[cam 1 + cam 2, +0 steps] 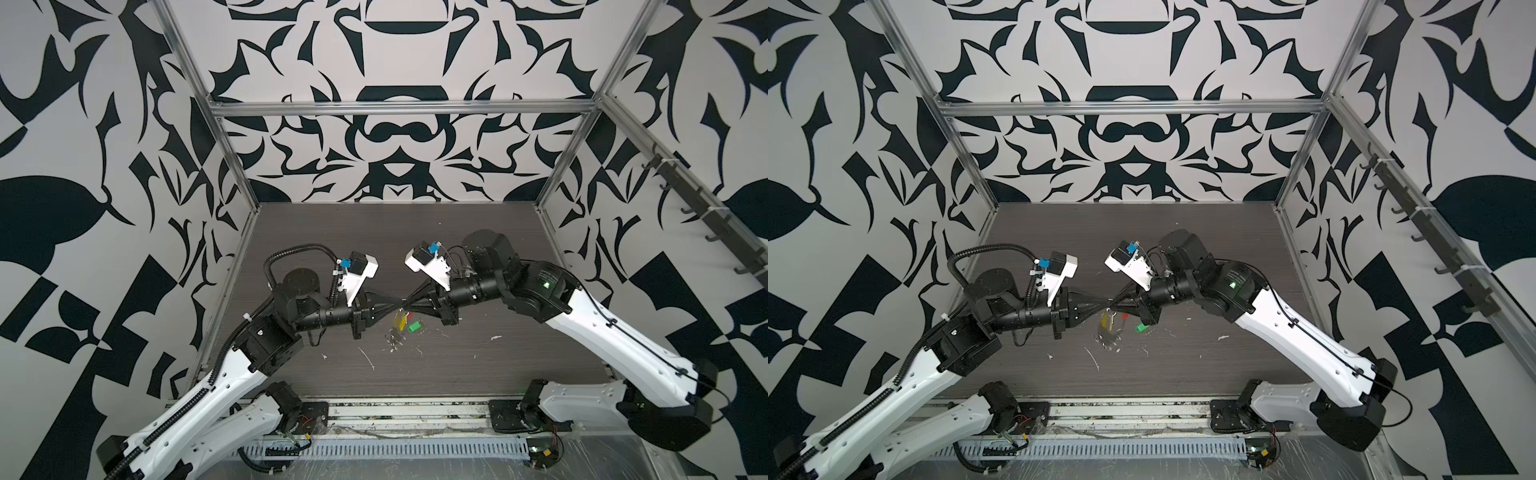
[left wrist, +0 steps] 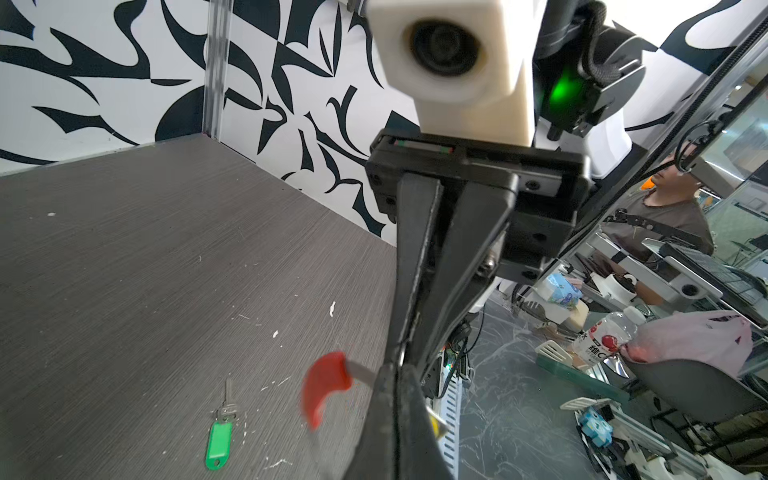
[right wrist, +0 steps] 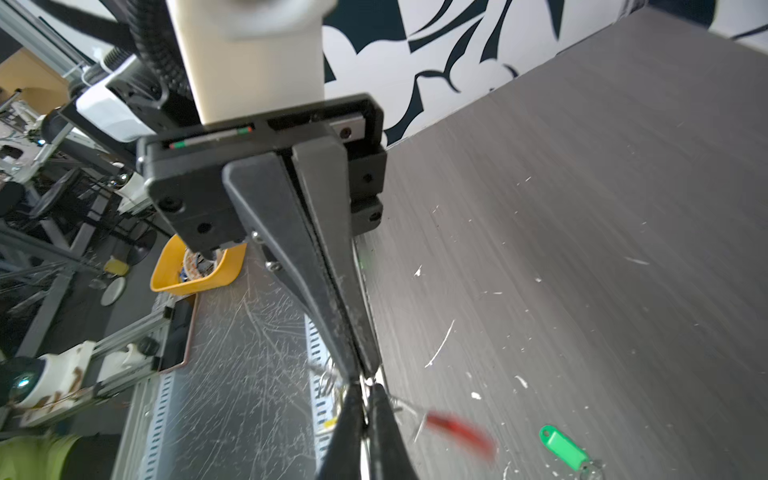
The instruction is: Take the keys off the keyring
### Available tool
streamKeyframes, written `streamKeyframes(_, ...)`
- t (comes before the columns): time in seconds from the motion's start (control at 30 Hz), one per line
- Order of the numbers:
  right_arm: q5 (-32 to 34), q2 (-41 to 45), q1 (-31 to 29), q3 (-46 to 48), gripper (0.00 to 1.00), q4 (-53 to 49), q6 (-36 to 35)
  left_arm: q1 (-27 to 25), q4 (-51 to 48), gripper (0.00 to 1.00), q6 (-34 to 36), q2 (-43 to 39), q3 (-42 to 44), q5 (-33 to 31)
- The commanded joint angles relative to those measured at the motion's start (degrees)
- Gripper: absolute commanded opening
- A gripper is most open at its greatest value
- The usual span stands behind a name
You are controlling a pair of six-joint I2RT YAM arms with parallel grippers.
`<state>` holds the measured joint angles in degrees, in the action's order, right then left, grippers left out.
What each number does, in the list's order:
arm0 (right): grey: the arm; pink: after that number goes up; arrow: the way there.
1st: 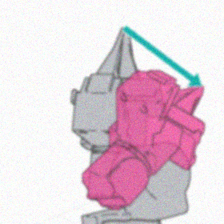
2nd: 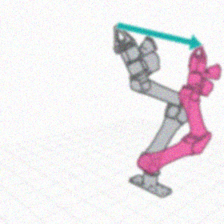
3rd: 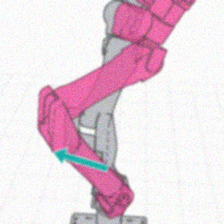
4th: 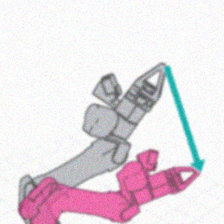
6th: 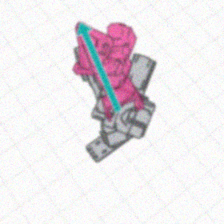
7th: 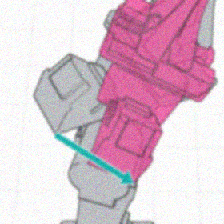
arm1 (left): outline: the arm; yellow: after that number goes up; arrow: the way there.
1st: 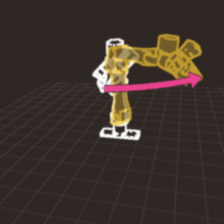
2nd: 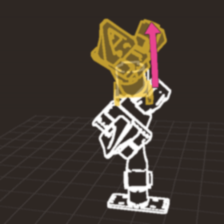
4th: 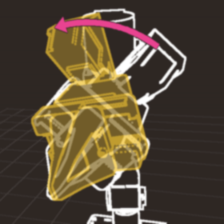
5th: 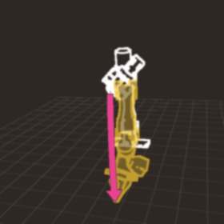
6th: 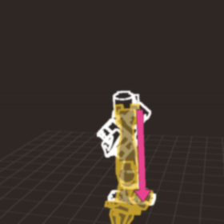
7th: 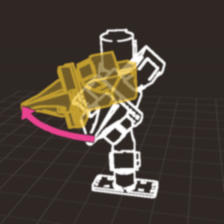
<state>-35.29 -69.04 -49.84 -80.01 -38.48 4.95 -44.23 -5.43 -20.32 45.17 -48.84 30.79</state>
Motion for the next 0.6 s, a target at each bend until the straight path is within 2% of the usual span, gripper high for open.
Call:
streamKeyframes(0.0,3.0,4.1,-0.4,2.1,0.25,9.3,2.0,0.3,6.6,0.00,-2.5,-1.3,1.5,-5.0)
streamKeyframes(0.17,11.2,11.4,-0.3,10.4,0.37,22.3,6.2,0.2,11.1,0.00,-4.2,-3.0,3.4,-10.4)
streamKeyframes(0.37,18.9,15.8,-0.3,17.4,0.39,31.0,8.8,0.2,11.3,0.00,-5.3,-3.2,3.0,-13.4)
streamKeyframes(0.47,20.3,15.3,-0.3,19.4,0.40,33.3,10.5,0.2,10.2,0.00,-5.8,-3.2,2.2,-14.4)
streamKeyframes(0.57,18.7,14.1,-0.3,19.7,0.41,34.5,10.8,0.2,9.2,0.00,-6.9,-3.2,1.3,-15.4)
